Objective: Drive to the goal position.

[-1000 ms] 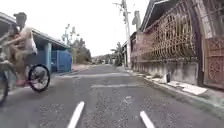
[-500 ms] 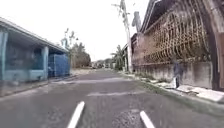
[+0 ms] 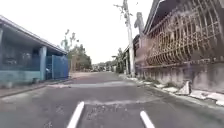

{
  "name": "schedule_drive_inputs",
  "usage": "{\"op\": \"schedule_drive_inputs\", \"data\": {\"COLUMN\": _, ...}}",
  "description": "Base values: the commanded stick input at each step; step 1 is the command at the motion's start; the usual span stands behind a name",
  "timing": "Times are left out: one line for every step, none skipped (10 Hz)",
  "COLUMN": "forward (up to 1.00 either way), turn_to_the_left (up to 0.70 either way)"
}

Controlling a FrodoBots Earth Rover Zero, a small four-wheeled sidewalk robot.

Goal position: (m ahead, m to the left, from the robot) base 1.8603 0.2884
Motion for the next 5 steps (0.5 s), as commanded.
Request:
{"op": "schedule_drive_inputs", "data": {"forward": 0.85, "turn_to_the_left": 0.00}}
{"op": "schedule_drive_inputs", "data": {"forward": 0.85, "turn_to_the_left": 0.00}}
{"op": "schedule_drive_inputs", "data": {"forward": 0.85, "turn_to_the_left": 0.00}}
{"op": "schedule_drive_inputs", "data": {"forward": 0.85, "turn_to_the_left": 0.00}}
{"op": "schedule_drive_inputs", "data": {"forward": 0.85, "turn_to_the_left": 0.00}}
